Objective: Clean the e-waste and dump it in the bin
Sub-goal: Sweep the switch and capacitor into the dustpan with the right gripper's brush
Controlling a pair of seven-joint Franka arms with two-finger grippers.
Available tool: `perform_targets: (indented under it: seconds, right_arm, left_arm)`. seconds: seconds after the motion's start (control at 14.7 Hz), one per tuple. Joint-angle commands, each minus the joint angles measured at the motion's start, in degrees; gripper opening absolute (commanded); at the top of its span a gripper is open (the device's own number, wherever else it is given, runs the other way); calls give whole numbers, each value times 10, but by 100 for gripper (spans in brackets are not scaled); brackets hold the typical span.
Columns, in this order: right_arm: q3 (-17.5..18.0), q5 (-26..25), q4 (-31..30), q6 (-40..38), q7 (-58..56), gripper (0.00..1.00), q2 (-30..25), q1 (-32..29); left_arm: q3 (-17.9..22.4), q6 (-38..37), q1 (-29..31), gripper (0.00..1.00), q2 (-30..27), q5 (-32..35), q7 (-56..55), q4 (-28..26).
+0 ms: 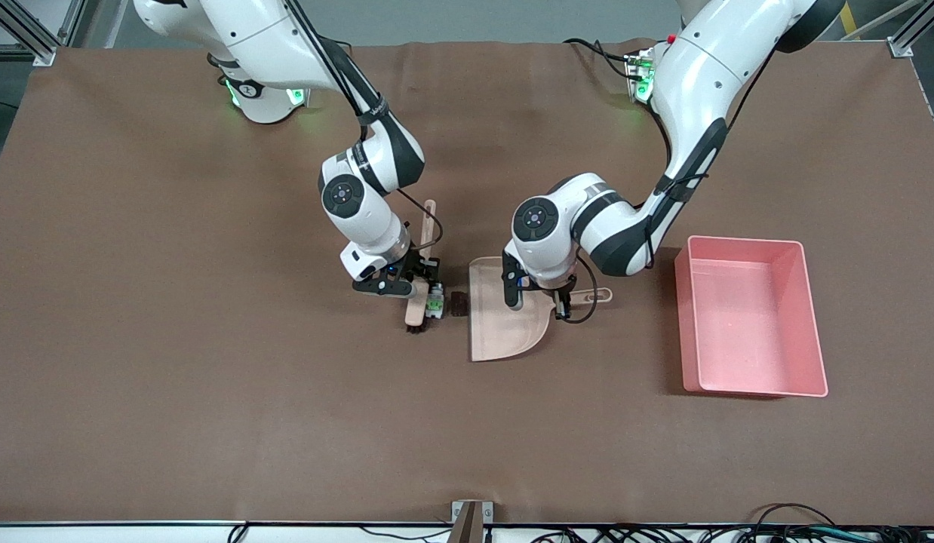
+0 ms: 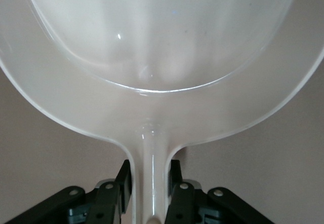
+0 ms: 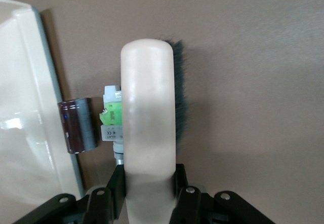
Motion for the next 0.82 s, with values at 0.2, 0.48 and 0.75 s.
perform_targets:
  seconds: [0.2, 0.48, 0.75]
  right_arm:
    - [-4, 20, 19, 15, 6, 1, 25, 20]
    - [-4, 27, 35, 14, 13, 1, 37, 26]
    - [-4, 27, 42, 13, 19, 1, 43, 26]
  left_arm:
    - [0, 2, -6, 14, -14, -9, -17, -10]
    - [0, -6, -8, 13, -14, -8, -12, -10]
    - [0, -36, -13, 13, -14, 0, -4, -6]
